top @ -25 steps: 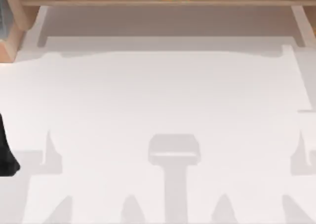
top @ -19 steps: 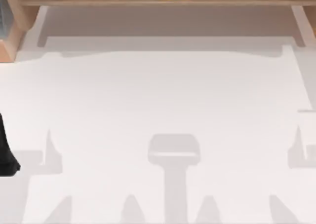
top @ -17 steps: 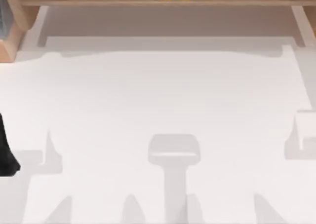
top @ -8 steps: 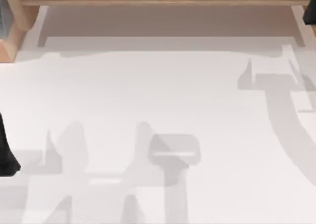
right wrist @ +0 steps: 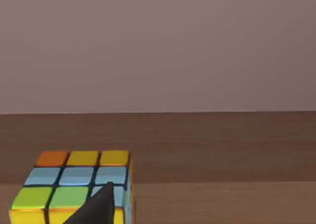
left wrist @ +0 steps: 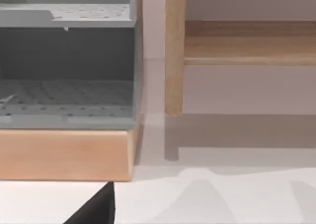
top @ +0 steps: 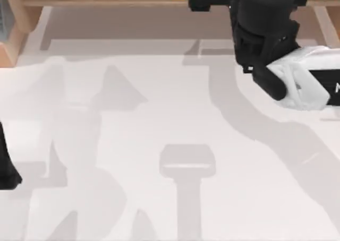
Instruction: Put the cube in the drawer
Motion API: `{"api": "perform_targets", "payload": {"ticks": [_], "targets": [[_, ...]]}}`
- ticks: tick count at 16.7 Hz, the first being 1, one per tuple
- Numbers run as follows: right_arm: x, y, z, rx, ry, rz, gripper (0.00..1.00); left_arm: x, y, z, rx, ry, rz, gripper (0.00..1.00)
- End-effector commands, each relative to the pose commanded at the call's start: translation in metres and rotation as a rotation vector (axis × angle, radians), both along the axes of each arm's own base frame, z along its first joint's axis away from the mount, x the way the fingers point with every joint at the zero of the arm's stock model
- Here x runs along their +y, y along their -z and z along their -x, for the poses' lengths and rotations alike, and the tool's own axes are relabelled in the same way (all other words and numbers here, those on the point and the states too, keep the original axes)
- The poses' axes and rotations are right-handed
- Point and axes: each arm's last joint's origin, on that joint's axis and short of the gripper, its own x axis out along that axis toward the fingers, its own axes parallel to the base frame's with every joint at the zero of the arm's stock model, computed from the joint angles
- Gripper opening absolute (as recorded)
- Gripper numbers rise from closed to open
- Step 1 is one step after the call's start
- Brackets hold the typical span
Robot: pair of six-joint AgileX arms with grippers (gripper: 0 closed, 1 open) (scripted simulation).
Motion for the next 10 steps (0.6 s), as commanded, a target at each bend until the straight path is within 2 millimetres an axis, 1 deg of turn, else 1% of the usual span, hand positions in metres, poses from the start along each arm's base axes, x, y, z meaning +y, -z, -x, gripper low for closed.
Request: {"api": "perform_targets", "payload": {"ticks": [2,3,5,7,10], "targets": [[0.031,0.03,-0.012,0.006,-0.003,0.006,1.0,0.0,0.0,0.0,0.0,0.0,0.0,1.0],[0.044,0.043,-0.015,0.007,-0.005,0.008,1.0,0.0,0.0,0.0,0.0,0.0,0.0,1.0],[0.062,0.063,-0.019,0.006,-0.007,0.009,1.0,0.0,0.0,0.0,0.0,0.0,0.0,1.0],[0.071,0.073,-0.02,0.005,-0.008,0.01,1.0,0.0,0.0,0.0,0.0,0.0,0.0,1.0],[0.072,0.075,-0.02,0.005,-0.008,0.01,1.0,0.0,0.0,0.0,0.0,0.0,0.0,1.0]]}}
